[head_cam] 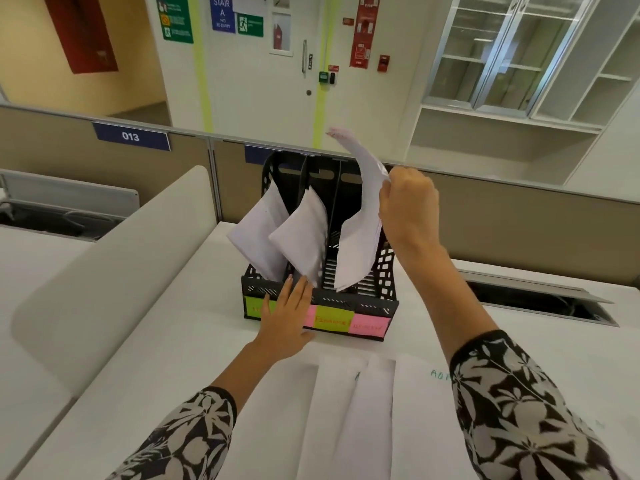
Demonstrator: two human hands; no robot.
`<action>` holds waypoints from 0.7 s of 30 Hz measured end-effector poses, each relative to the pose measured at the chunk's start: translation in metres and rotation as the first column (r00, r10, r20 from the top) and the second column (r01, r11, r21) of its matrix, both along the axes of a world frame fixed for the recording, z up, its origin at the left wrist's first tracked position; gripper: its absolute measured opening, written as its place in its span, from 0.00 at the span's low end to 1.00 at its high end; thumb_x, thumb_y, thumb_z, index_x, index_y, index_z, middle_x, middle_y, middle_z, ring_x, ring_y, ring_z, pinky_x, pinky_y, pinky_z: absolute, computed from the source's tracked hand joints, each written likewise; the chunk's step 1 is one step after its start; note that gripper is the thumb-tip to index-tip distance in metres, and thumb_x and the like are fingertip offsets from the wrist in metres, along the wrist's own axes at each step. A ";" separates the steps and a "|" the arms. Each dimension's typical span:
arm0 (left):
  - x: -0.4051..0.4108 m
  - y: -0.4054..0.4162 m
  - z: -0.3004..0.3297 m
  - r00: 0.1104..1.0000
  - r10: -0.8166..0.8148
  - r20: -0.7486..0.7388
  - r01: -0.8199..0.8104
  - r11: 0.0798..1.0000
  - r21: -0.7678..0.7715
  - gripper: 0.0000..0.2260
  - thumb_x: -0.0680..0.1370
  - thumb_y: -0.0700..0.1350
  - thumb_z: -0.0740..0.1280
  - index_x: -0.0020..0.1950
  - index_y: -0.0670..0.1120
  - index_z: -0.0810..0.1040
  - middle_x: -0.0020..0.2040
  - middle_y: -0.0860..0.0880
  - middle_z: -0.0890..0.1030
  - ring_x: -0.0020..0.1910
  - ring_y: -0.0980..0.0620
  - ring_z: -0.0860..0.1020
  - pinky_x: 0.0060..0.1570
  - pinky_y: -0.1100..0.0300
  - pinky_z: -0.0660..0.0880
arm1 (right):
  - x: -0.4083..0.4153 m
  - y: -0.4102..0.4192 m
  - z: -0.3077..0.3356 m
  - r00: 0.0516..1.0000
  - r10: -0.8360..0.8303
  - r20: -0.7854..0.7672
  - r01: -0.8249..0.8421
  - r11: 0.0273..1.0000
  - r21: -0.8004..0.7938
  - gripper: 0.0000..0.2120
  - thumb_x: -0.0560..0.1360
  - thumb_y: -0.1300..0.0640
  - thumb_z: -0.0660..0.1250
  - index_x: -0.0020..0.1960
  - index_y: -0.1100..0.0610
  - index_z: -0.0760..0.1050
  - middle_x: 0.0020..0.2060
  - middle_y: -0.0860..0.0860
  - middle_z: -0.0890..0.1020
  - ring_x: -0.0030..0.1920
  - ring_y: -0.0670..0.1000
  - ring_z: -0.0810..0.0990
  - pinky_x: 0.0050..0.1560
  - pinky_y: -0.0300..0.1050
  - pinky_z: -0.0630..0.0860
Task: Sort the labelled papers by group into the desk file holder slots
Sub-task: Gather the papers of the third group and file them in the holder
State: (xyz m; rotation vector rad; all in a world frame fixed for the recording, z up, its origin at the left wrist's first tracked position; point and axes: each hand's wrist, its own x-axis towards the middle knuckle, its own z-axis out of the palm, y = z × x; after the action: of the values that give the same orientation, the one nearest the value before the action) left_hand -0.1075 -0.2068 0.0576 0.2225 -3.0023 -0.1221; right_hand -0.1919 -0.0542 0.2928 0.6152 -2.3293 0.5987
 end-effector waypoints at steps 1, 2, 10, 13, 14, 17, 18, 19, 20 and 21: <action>0.000 0.001 0.000 1.000 0.000 0.000 0.000 1.000 -0.006 0.43 0.75 0.62 0.62 0.77 0.48 0.39 0.78 0.51 0.41 0.77 0.47 0.40 0.69 0.35 0.54 | -0.005 -0.005 -0.007 1.000 -0.004 0.008 0.004 1.000 -0.003 0.10 0.80 0.61 0.58 0.49 0.66 0.75 0.45 0.62 0.80 0.38 0.57 0.74 0.37 0.46 0.65; 0.000 -0.001 -0.002 1.000 0.002 0.001 -0.002 1.000 -0.012 0.43 0.75 0.62 0.62 0.77 0.48 0.39 0.78 0.51 0.41 0.77 0.47 0.40 0.69 0.35 0.54 | -0.011 -0.011 -0.016 1.000 -0.006 0.020 0.006 1.000 -0.004 0.10 0.80 0.62 0.58 0.50 0.66 0.75 0.45 0.62 0.80 0.37 0.56 0.73 0.36 0.46 0.66; -0.003 0.000 -0.012 0.999 0.024 -0.033 -0.025 1.000 -0.018 0.43 0.74 0.62 0.62 0.77 0.48 0.39 0.79 0.50 0.42 0.77 0.46 0.41 0.67 0.34 0.55 | -0.031 -0.039 -0.103 0.972 -0.011 0.236 0.005 1.000 0.026 0.08 0.78 0.62 0.61 0.54 0.65 0.74 0.49 0.61 0.79 0.45 0.58 0.81 0.39 0.44 0.75; -0.004 0.000 -0.016 0.999 0.035 -0.038 -0.036 0.999 -0.010 0.43 0.74 0.62 0.62 0.77 0.49 0.39 0.78 0.50 0.42 0.77 0.46 0.41 0.67 0.34 0.55 | -0.032 -0.041 -0.131 0.933 -0.029 0.360 0.017 0.999 0.036 0.08 0.78 0.62 0.61 0.55 0.64 0.72 0.51 0.60 0.79 0.49 0.58 0.81 0.44 0.45 0.78; -0.004 0.000 -0.017 0.998 0.039 -0.041 -0.039 0.999 -0.010 0.43 0.74 0.62 0.62 0.77 0.49 0.39 0.78 0.50 0.42 0.77 0.46 0.41 0.67 0.34 0.55 | -0.032 -0.042 -0.137 0.918 -0.029 0.395 0.017 0.999 0.035 0.07 0.78 0.63 0.60 0.55 0.63 0.71 0.51 0.60 0.79 0.49 0.58 0.81 0.45 0.46 0.78; -0.005 0.000 -0.017 0.998 0.052 -0.043 -0.053 0.998 -0.021 0.44 0.73 0.62 0.63 0.77 0.49 0.39 0.79 0.50 0.42 0.77 0.46 0.42 0.67 0.34 0.57 | -0.029 -0.043 -0.147 0.893 0.002 0.451 -0.005 1.000 0.006 0.08 0.78 0.62 0.61 0.56 0.63 0.70 0.52 0.60 0.80 0.50 0.58 0.81 0.47 0.48 0.80; -0.005 0.000 -0.017 0.997 0.057 -0.046 -0.058 0.998 -0.023 0.44 0.73 0.62 0.63 0.77 0.48 0.39 0.79 0.50 0.43 0.77 0.46 0.42 0.67 0.34 0.57 | -0.028 -0.042 -0.149 0.897 0.019 0.441 -0.022 1.000 0.002 0.09 0.78 0.60 0.61 0.57 0.63 0.70 0.53 0.60 0.80 0.50 0.58 0.81 0.47 0.48 0.80; -0.005 0.000 -0.017 0.997 0.059 -0.051 -0.060 0.998 -0.019 0.43 0.74 0.61 0.64 0.77 0.48 0.40 0.79 0.49 0.44 0.77 0.46 0.43 0.67 0.35 0.57 | -0.027 -0.040 -0.150 0.906 0.036 0.421 -0.041 0.999 0.002 0.10 0.78 0.58 0.62 0.57 0.63 0.70 0.53 0.60 0.80 0.51 0.58 0.81 0.47 0.48 0.80; -0.004 0.001 -0.015 0.997 0.058 -0.055 -0.059 0.998 -0.014 0.43 0.74 0.61 0.64 0.77 0.48 0.41 0.79 0.49 0.45 0.77 0.46 0.44 0.67 0.35 0.57 | -0.025 -0.037 -0.150 0.916 0.051 0.398 -0.055 0.998 0.000 0.11 0.78 0.56 0.62 0.57 0.62 0.70 0.53 0.59 0.80 0.51 0.57 0.81 0.47 0.48 0.81; -0.004 0.001 -0.014 0.996 0.063 -0.058 -0.064 0.998 -0.011 0.42 0.74 0.60 0.64 0.77 0.48 0.42 0.79 0.49 0.46 0.77 0.46 0.44 0.67 0.35 0.58 | -0.024 -0.033 -0.149 0.923 0.066 0.380 -0.069 0.998 -0.006 0.13 0.78 0.54 0.63 0.57 0.62 0.70 0.52 0.59 0.80 0.50 0.57 0.81 0.47 0.49 0.81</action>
State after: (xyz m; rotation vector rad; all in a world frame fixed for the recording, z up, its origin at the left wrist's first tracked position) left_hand -0.1116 -0.2056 0.0436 0.3074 -2.9343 -0.1014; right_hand -0.2164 -0.0875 0.1438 0.6291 -2.6797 0.8017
